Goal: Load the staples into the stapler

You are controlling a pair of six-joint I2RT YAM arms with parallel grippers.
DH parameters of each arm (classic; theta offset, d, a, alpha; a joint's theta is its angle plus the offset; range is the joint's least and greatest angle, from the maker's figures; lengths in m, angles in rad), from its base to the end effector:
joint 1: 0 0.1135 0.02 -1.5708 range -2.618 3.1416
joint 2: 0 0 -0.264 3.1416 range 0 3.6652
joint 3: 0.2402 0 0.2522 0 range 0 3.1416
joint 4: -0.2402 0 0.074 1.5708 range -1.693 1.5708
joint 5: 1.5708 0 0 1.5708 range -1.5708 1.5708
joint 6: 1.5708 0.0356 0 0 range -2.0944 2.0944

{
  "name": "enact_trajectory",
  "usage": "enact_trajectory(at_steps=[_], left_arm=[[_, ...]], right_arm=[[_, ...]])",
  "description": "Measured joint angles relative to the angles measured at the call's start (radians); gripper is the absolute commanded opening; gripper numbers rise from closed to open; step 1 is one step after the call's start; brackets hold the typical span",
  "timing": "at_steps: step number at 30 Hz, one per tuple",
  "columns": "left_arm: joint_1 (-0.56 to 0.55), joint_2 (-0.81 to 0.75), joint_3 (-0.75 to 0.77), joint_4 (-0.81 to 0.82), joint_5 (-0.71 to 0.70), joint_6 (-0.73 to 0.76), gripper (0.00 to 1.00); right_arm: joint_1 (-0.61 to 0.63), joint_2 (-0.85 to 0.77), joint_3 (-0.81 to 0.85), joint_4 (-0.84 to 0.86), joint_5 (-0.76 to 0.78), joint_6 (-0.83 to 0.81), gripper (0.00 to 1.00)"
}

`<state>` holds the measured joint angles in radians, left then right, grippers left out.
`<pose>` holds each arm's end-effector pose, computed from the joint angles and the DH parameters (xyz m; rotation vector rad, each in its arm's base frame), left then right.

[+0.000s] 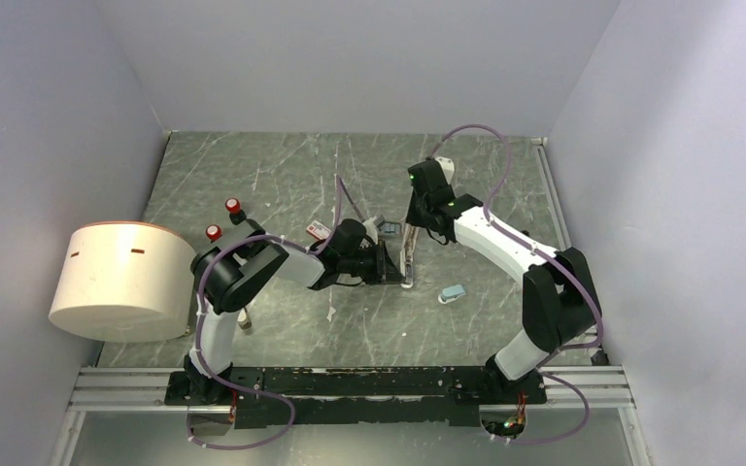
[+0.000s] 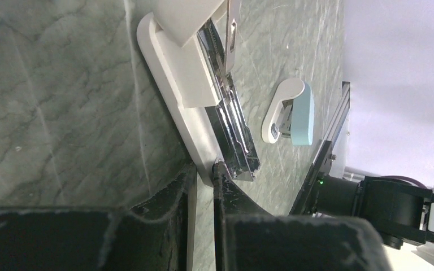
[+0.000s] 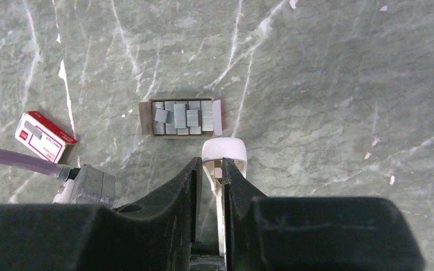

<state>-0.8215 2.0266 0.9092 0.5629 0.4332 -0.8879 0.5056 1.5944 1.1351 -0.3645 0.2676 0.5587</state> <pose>0.2532 -0.2941 0.1006 0.2164 2.4324 -1.3685 0.3073 0.1593 0.2431 0.1873 2.3581 0.1957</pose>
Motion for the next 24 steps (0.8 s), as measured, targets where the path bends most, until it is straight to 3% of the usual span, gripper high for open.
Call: enact_trajectory(at_steps=[10, 24], left_arm=[[0.024, -0.011, -0.019, -0.018, 0.022, -0.017, 0.32], [0.027, -0.018, -0.011, -0.050, 0.048, -0.022, 0.36]], right_arm=[[0.006, 0.004, -0.001, 0.028, -0.051, -0.003, 0.26], [0.005, -0.071, -0.032, -0.039, -0.094, 0.027, 0.35]])
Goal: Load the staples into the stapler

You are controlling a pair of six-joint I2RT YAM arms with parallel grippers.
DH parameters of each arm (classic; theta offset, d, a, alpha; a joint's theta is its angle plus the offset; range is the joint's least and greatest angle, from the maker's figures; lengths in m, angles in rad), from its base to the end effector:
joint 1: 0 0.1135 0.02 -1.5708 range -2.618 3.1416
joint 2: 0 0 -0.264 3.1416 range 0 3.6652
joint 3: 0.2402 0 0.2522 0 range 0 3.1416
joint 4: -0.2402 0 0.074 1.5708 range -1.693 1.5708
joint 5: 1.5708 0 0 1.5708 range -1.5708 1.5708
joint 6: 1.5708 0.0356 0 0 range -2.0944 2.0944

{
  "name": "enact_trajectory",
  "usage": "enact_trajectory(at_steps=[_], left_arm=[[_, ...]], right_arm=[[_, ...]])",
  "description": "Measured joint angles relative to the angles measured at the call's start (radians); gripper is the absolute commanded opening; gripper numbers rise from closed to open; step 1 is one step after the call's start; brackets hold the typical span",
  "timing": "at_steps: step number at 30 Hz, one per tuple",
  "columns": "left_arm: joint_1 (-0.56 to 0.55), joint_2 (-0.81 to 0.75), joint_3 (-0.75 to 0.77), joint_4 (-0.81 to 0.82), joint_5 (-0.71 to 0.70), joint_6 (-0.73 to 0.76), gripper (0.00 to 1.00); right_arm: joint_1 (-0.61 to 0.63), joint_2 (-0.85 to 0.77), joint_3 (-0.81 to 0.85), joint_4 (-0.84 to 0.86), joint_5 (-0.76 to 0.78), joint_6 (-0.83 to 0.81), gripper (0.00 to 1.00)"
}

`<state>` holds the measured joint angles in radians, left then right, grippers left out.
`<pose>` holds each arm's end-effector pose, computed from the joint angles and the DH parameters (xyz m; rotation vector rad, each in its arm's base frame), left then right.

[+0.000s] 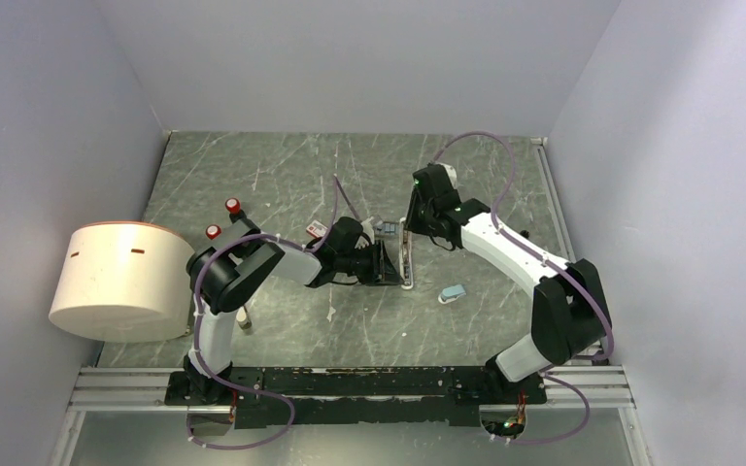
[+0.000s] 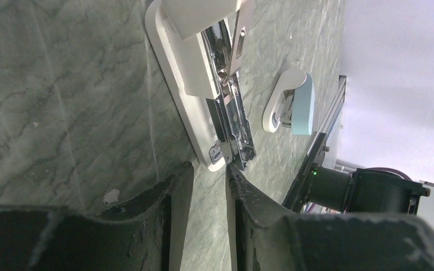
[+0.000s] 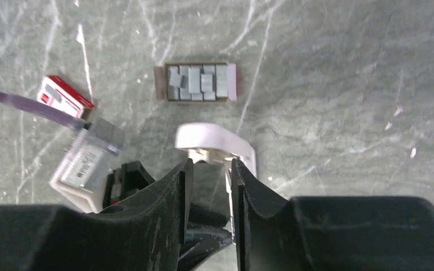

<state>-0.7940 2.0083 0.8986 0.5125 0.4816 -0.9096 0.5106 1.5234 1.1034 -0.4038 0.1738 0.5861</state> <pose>0.2559 -0.2839 0.1006 0.1785 2.4934 -1.3882 0.2907 0.1558 0.2521 0.1725 2.3951 0.3118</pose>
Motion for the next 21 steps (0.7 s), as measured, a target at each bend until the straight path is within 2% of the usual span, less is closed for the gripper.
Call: enact_trajectory(at_steps=[7, 16, 21], left_arm=[[0.000, 0.000, 0.012, -0.027, 0.001, 0.003, 0.36], [0.000, -0.050, 0.004, -0.097, -0.014, 0.023, 0.51], [0.000, -0.158, -0.040, -0.206, -0.076, 0.070, 0.62]], right_arm=[[0.001, -0.006, -0.040, -0.069, -0.035, 0.012, 0.38], [0.001, -0.078, -0.041, -0.108, -0.043, 0.021, 0.44], [0.001, -0.196, -0.097, -0.142, 0.019, 0.050, 0.56]])
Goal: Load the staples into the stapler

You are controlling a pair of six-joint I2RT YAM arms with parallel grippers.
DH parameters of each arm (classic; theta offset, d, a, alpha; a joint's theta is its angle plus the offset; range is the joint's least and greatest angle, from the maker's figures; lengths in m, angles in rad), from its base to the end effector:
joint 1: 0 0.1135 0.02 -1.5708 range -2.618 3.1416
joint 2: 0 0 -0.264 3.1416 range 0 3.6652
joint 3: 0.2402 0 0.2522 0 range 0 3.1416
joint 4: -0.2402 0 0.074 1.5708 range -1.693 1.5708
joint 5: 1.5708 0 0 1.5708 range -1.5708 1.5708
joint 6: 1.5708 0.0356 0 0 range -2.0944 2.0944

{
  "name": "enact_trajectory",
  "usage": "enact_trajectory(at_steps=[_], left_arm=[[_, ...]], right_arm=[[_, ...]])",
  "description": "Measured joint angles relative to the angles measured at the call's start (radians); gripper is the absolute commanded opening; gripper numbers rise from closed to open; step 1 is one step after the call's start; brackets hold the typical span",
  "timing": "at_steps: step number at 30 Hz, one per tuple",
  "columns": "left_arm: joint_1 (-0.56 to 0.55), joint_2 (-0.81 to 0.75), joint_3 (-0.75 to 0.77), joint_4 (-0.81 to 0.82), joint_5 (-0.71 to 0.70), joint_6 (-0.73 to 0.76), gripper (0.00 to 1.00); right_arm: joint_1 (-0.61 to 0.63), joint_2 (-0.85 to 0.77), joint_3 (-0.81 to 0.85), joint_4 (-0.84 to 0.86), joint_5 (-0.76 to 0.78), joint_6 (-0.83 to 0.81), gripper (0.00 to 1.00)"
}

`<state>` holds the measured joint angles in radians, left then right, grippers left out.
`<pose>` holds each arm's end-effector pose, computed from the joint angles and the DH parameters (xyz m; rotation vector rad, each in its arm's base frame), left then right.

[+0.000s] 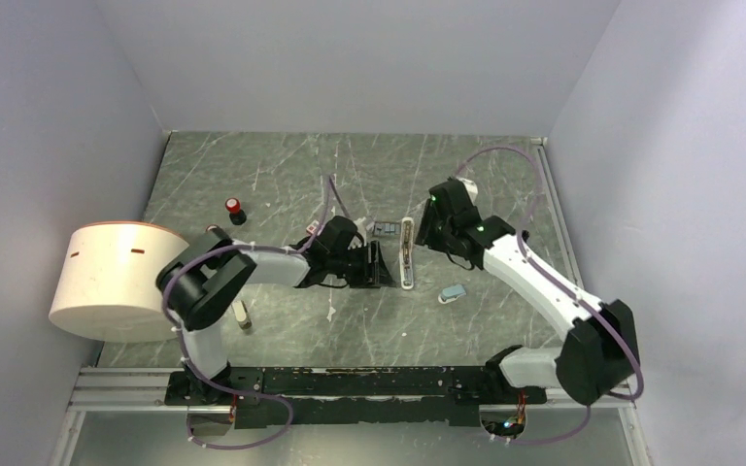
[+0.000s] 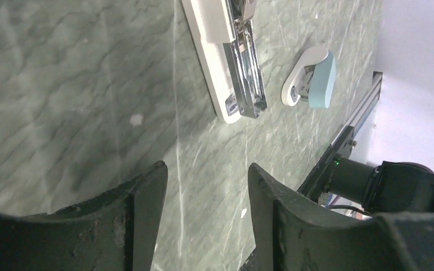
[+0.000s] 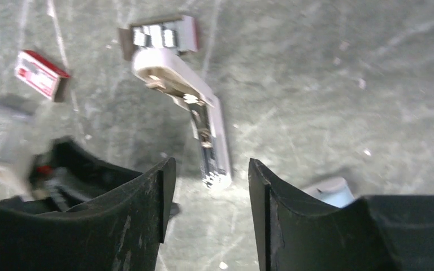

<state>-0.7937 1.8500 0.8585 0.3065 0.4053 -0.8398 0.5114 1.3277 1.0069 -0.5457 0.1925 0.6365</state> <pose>0.2422 -0.2663 0.1276 0.1886 2.5408 -1.2335 0.2461 0.1303 0.2664 0.2384 2.4248 0.2884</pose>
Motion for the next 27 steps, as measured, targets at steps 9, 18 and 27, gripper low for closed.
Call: enact_trajectory(at_steps=[9, 18, 27], left_arm=[[0.000, -0.344, -0.051, -0.205, -0.237, 0.135, 0.64], [0.000, -0.761, -0.048, -0.425, -0.497, 0.322, 0.67], [0.000, -1.004, -0.069, -0.514, -0.641, 0.366, 0.83]], right_arm=[[-0.002, -0.199, -0.166, -0.122, 0.152, 0.105, 0.58], [-0.002, -0.367, -0.254, -0.237, 0.216, 0.303, 0.58], [-0.004, -0.383, -0.341, -0.312, 0.186, 0.499, 0.72]])
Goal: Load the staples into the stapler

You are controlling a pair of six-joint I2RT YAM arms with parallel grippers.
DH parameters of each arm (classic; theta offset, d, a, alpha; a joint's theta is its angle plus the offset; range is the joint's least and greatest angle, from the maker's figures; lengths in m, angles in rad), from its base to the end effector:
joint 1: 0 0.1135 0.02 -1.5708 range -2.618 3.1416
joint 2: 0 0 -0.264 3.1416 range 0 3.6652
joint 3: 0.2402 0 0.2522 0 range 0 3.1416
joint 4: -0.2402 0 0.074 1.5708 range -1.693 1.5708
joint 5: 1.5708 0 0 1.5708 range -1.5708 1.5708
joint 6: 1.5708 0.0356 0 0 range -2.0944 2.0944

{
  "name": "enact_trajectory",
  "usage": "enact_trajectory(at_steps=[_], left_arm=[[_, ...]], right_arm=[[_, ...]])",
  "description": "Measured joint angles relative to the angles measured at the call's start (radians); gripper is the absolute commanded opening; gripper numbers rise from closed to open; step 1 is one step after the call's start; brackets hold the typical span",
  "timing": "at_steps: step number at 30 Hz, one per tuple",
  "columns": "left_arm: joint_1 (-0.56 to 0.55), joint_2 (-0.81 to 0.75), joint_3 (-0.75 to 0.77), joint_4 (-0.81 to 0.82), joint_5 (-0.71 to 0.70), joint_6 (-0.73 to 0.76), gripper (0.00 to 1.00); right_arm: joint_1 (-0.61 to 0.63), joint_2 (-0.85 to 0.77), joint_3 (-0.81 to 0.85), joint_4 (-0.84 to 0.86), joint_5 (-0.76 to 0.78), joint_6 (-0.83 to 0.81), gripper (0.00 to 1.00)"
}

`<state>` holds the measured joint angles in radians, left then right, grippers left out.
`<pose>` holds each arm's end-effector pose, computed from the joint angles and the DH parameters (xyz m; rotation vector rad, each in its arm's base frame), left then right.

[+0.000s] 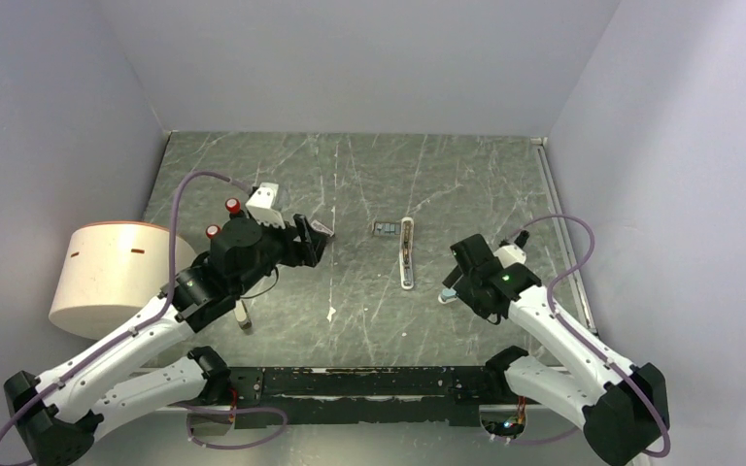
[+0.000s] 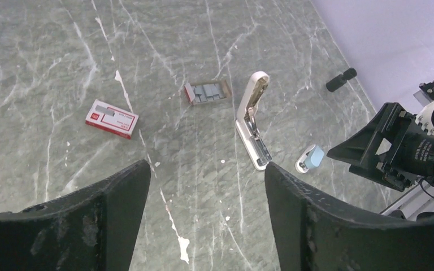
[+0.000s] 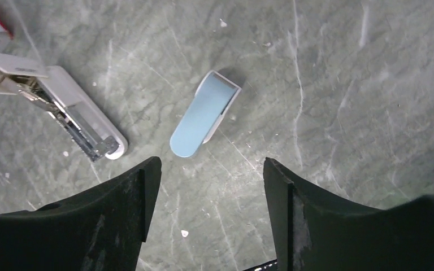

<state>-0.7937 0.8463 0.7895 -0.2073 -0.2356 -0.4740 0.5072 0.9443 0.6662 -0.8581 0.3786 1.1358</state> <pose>0.1447 -0.1352 0.3288 0.1306 1.8763 -0.6706 0.1483 0.0673 0.2207 0.8990 2.4133 0.0802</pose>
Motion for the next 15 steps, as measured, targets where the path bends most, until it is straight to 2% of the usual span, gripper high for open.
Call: enact_trajectory(at_steps=[6, 11, 15], left_arm=[[0.000, 0.005, -0.015, -0.023, 0.002, 0.018, 0.96], [0.000, 0.020, -0.016, -0.023, 0.023, 0.025, 0.97], [0.000, 0.037, -0.016, -0.023, 0.035, 0.026, 0.96]], right_arm=[[-0.002, 0.048, -0.031, 0.043, -0.028, 0.082, 0.71], [-0.002, 0.117, -0.035, 0.094, -0.030, 0.137, 0.57], [-0.002, 0.153, -0.045, 0.131, -0.031, 0.162, 0.51]])
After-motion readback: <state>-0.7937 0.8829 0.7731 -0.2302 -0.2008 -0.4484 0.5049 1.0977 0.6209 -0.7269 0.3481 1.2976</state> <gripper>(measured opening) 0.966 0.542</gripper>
